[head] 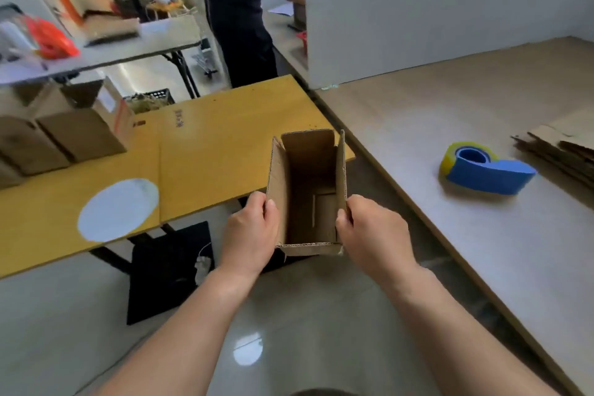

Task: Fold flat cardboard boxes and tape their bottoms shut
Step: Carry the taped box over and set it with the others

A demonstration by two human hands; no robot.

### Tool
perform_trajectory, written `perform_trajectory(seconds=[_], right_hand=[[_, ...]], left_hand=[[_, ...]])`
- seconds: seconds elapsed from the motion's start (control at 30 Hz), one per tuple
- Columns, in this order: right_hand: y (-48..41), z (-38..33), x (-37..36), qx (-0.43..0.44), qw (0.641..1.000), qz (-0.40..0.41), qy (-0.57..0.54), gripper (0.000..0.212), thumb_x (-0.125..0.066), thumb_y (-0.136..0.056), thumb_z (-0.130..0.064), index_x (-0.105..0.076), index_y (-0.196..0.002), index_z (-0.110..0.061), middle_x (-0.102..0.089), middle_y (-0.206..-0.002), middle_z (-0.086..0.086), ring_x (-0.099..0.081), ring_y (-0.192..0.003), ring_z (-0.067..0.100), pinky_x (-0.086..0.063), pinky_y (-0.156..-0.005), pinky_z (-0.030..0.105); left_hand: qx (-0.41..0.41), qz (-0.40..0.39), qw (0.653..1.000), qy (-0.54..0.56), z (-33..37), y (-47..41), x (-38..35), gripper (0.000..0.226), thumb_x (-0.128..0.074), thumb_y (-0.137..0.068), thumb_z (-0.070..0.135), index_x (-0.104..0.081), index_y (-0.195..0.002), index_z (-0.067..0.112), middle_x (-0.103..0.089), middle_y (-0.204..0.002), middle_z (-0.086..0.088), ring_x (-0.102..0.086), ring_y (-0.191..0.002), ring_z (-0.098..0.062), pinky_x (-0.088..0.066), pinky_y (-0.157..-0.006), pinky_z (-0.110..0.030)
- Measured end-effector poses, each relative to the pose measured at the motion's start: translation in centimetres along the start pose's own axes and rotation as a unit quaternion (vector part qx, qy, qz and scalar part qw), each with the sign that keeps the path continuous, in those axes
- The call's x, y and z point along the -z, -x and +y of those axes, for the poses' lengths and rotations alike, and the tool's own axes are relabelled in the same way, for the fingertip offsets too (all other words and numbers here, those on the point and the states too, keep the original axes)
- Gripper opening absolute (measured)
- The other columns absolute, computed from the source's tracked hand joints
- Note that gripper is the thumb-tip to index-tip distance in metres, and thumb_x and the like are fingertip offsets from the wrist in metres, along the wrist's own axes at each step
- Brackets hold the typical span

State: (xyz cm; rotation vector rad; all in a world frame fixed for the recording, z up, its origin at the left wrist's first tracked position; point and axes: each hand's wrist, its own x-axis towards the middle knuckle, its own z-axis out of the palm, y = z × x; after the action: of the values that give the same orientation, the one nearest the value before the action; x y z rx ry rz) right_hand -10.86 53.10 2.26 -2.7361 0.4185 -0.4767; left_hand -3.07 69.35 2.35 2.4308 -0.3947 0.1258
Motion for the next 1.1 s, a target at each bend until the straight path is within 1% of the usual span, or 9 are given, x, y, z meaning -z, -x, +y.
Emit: perform_trajectory(seconds=[0.07, 0.23, 0.4, 0.5, 0.57, 0.73, 0.9, 1.0, 1.1], right_hand=[[-1.0, -4.4, -1.7, 0.026, 0.999, -0.020, -0.010, 0.022, -0.039, -0.098, -0.031, -0.053, -0.088, -0.017, -0.060, -0.081, -0.002, -0.058, -0.070, 0.020, -0.048, -0.063, 0.033], [-3.1, -14.7, -6.3, 0.087, 0.994, -0.069, -0.018, 0.025, -0.038, -0.098, -0.032, -0.052, -0.088, -0.015, -0.058, -0.078, -0.001, -0.056, -0.069, 0.022, -0.047, -0.065, 0.036], [-5.3, -24.0, -10.5, 0.114, 0.988, -0.101, -0.008, 0.025, -0.039, -0.097, -0.032, -0.041, -0.080, -0.013, -0.044, -0.071, -0.001, -0.042, -0.066, 0.026, -0.029, -0.058, 0.034], [-6.1, -28.9, -12.9, 0.128, 0.985, -0.116, -0.018, 0.024, -0.040, -0.096, -0.032, -0.043, -0.081, -0.013, -0.045, -0.072, 0.000, -0.045, -0.068, 0.029, -0.031, -0.057, 0.034], [-6.5, -31.7, -14.4, 0.141, 0.981, -0.128, -0.030, 0.023, -0.040, -0.097, -0.031, -0.045, -0.083, -0.013, -0.048, -0.074, 0.002, -0.051, -0.071, 0.030, -0.035, -0.059, 0.034], [-8.4, -36.8, -17.1, 0.154, 0.975, -0.152, -0.052, 0.026, -0.041, -0.097, -0.029, -0.051, -0.086, -0.008, -0.052, -0.074, 0.005, -0.051, -0.070, 0.029, -0.039, -0.060, 0.036], [-11.7, -39.4, -20.0, 0.185, 0.969, -0.161, -0.041, 0.026, -0.042, -0.095, -0.029, -0.045, -0.078, -0.010, -0.046, -0.065, 0.001, -0.045, -0.060, 0.025, -0.030, -0.053, 0.033], [-14.3, -40.9, -21.8, 0.195, 0.963, -0.175, -0.058, 0.025, -0.044, -0.092, -0.028, -0.040, -0.072, -0.013, -0.049, -0.062, -0.002, -0.038, -0.054, 0.021, -0.025, -0.048, 0.030], [-17.0, -42.5, -23.7, 0.204, 0.954, -0.201, -0.092, 0.022, -0.046, -0.090, -0.029, -0.044, -0.073, -0.015, -0.049, -0.060, -0.005, -0.043, -0.056, 0.020, -0.027, -0.048, 0.028]], left_hand=[[0.031, 0.023, 0.999, -0.002, -4.0, -0.2, 2.6, 0.024, -0.041, -0.100, 0.022, -0.041, -0.078, 0.013, -0.043, -0.056, -0.002, -0.044, -0.057, -0.028, -0.029, -0.052, -0.036], [0.088, 0.067, 0.994, -0.001, -13.5, -0.9, 8.9, 0.023, -0.043, -0.099, 0.024, -0.048, -0.082, 0.009, -0.052, -0.062, -0.009, -0.051, -0.066, -0.038, -0.041, -0.060, -0.041], [0.127, 0.099, 0.987, -0.011, -21.6, -1.8, 14.4, 0.022, -0.045, -0.098, 0.024, -0.042, -0.078, 0.015, -0.036, -0.051, 0.005, -0.039, -0.059, -0.031, -0.030, -0.053, -0.035], [0.152, 0.111, 0.981, -0.037, -25.9, -2.4, 17.8, 0.022, -0.045, -0.098, 0.025, -0.046, -0.079, 0.014, -0.041, -0.056, 0.004, -0.041, -0.062, -0.028, -0.023, -0.049, -0.032], [0.160, 0.120, 0.979, -0.049, -28.3, -2.8, 19.7, 0.022, -0.044, -0.098, 0.026, -0.052, -0.084, 0.010, -0.047, -0.066, 0.002, -0.043, -0.067, -0.027, -0.023, -0.053, -0.033], [0.182, 0.138, 0.971, -0.064, -32.8, -4.5, 22.4, 0.022, -0.045, -0.098, 0.025, -0.056, -0.091, 0.008, -0.048, -0.074, 0.000, -0.042, -0.069, -0.026, -0.026, -0.058, -0.032], [0.217, 0.149, 0.963, -0.062, -35.8, -6.8, 23.0, 0.019, -0.044, -0.098, 0.026, -0.050, -0.084, 0.016, -0.048, -0.073, 0.003, -0.042, -0.067, -0.023, -0.025, -0.057, -0.031], [0.243, 0.155, 0.954, -0.084, -37.4, -9.0, 23.6, 0.021, -0.043, -0.098, 0.027, -0.053, -0.087, 0.013, -0.058, -0.080, -0.004, -0.047, -0.071, -0.030, -0.030, -0.058, -0.032], [0.258, 0.158, 0.949, -0.093, -38.9, -11.0, 24.7, 0.022, -0.045, -0.098, 0.027, -0.055, -0.089, 0.010, -0.064, -0.089, -0.010, -0.049, -0.075, -0.032, -0.035, -0.062, -0.035]])
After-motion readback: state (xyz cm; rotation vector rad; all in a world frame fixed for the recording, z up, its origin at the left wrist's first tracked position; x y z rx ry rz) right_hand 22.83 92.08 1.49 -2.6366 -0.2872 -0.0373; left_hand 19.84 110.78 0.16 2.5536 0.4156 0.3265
